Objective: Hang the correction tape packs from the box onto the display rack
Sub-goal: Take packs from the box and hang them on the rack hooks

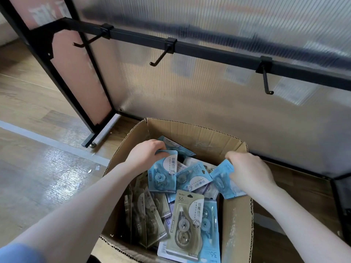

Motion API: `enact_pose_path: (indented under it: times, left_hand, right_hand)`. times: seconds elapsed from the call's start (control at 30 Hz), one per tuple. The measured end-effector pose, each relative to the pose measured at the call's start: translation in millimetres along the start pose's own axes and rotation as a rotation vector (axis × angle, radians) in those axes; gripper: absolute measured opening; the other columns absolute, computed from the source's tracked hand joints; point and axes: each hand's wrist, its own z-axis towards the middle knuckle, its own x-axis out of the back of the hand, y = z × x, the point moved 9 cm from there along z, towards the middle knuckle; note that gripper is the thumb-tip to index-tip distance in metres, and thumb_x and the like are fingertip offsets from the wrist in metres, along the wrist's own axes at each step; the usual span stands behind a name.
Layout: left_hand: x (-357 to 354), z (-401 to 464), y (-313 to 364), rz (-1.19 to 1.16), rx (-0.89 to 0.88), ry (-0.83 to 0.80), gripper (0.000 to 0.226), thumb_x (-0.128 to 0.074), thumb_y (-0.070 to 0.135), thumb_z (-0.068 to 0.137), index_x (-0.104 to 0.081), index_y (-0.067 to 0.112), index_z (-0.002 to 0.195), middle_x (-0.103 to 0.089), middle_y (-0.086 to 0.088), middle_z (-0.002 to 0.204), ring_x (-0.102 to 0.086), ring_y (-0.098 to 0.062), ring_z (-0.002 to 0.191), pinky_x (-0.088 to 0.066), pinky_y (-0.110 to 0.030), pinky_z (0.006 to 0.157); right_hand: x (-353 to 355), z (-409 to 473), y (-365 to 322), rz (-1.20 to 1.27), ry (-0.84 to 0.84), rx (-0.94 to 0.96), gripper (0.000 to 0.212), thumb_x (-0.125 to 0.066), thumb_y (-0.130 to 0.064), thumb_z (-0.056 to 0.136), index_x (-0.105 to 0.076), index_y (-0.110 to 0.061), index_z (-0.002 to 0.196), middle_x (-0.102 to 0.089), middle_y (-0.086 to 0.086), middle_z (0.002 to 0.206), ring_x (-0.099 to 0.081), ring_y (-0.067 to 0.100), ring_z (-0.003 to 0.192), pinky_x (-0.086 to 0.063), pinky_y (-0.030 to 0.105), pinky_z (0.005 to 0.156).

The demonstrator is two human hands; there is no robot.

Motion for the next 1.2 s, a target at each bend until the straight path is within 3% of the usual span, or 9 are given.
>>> enact_pose_path:
  times: [0.03, 0.1, 0.23, 0.53, 0.67, 0.83, 1.0, 1.07, 1.2]
  left_hand:
    - [1.4, 0.0, 0.8, -0.007, 0.002, -0.003, 0.024, -0.055, 0.036, 0.091, -0.061, 0.013, 0.093, -0.060, -0.001, 0.093, -0.053, -0.017, 0.081, -0.042, -0.030, 0.064]
    - [6.7, 0.4, 3.1, -0.020, 0.001, 0.001, 0.022, -0.055, 0.034, 0.092, -0.061, 0.013, 0.092, -0.061, -0.001, 0.092, -0.053, -0.018, 0.081, -0.043, -0.032, 0.066]
    - [24.4, 0.9, 13.9, -0.040, -0.028, 0.047, 0.015, -0.056, 0.031, 0.092, -0.056, 0.018, 0.085, -0.054, 0.005, 0.082, -0.046, -0.017, 0.075, -0.035, -0.030, 0.062]
    - [94.5, -16.7, 62.3, -0.062, -0.074, 0.221, 0.012, -0.063, 0.025, 0.088, -0.065, 0.014, 0.091, -0.064, 0.000, 0.087, -0.056, -0.023, 0.081, -0.038, -0.028, 0.063]
    - [144.7, -29.8, 101.6, -0.048, -0.098, 0.175, 0.018, -0.060, 0.030, 0.086, -0.068, 0.015, 0.090, -0.067, 0.000, 0.088, -0.061, -0.024, 0.081, -0.047, -0.031, 0.064]
    - [222.7, -43.5, 162.8, -0.049, -0.150, 0.119, 0.024, -0.054, 0.037, 0.083, -0.067, 0.017, 0.086, -0.066, 0.004, 0.083, -0.061, -0.019, 0.073, -0.045, -0.027, 0.058]
    - [304.2, -50.9, 229.5, -0.096, -0.196, 0.085, 0.034, -0.047, 0.046, 0.083, -0.067, 0.019, 0.085, -0.066, 0.006, 0.082, -0.061, -0.015, 0.073, -0.050, -0.028, 0.059]
    - [330.8, -51.0, 253.5, -0.108, -0.217, 0.071, 0.041, -0.039, 0.052, 0.082, -0.066, 0.021, 0.084, -0.066, 0.007, 0.081, -0.061, -0.015, 0.073, -0.050, -0.029, 0.060]
    - [377.8, -49.4, 293.4, -0.107, -0.248, 0.067, 0.036, -0.042, 0.050, 0.082, -0.065, 0.022, 0.081, -0.064, 0.008, 0.077, -0.060, -0.014, 0.072, -0.047, -0.026, 0.059]
  right_hand:
    - [7.2, 0.2, 0.8, -0.021, 0.035, -0.004, 0.017, -0.052, -0.010, 0.088, -0.044, -0.020, 0.077, -0.052, 0.000, 0.075, -0.061, 0.027, 0.086, -0.043, 0.031, 0.058]
    - [11.1, 1.7, 2.2, -0.078, 0.049, -0.002, 0.040, -0.054, -0.026, 0.092, -0.027, -0.019, 0.063, -0.036, -0.003, 0.062, -0.056, 0.028, 0.076, -0.032, 0.029, 0.050]
    - [21.6, 1.0, 5.9, -0.119, 0.124, 0.019, 0.046, -0.048, -0.036, 0.096, -0.023, -0.019, 0.062, -0.030, -0.005, 0.060, -0.043, 0.024, 0.067, -0.017, 0.025, 0.043]
    - [79.7, -27.6, 20.2, 0.068, 0.254, -0.012, 0.031, -0.050, -0.036, 0.094, -0.041, -0.017, 0.071, -0.053, -0.001, 0.068, -0.048, 0.031, 0.067, -0.022, 0.031, 0.047]
    - [136.4, -53.1, 17.2, 0.073, 0.309, 0.038, 0.050, -0.085, -0.019, 0.065, -0.035, -0.019, 0.056, -0.052, 0.000, 0.048, -0.045, 0.026, 0.038, -0.010, 0.018, 0.041]
    - [218.2, -92.0, 27.1, 0.071, 0.225, -0.006, 0.041, -0.094, -0.015, 0.040, -0.057, -0.017, 0.055, -0.053, -0.002, 0.047, -0.052, 0.018, 0.037, -0.006, 0.014, 0.041]
    - [306.1, -132.7, 46.9, 0.113, 0.231, 0.001, 0.027, -0.087, -0.026, 0.059, -0.064, -0.019, 0.072, -0.063, -0.002, 0.064, -0.061, 0.015, 0.056, -0.041, 0.024, 0.040]
    - [338.3, -144.4, 60.2, 0.109, 0.271, -0.007, 0.034, -0.092, -0.021, 0.045, -0.062, -0.019, 0.061, -0.059, -0.004, 0.054, -0.057, 0.015, 0.047, -0.040, 0.025, 0.034]
    - [394.8, -164.2, 86.8, 0.123, 0.377, -0.020, 0.029, -0.089, -0.015, 0.052, -0.061, -0.016, 0.055, -0.056, -0.001, 0.050, -0.056, 0.021, 0.044, -0.039, 0.028, 0.033]
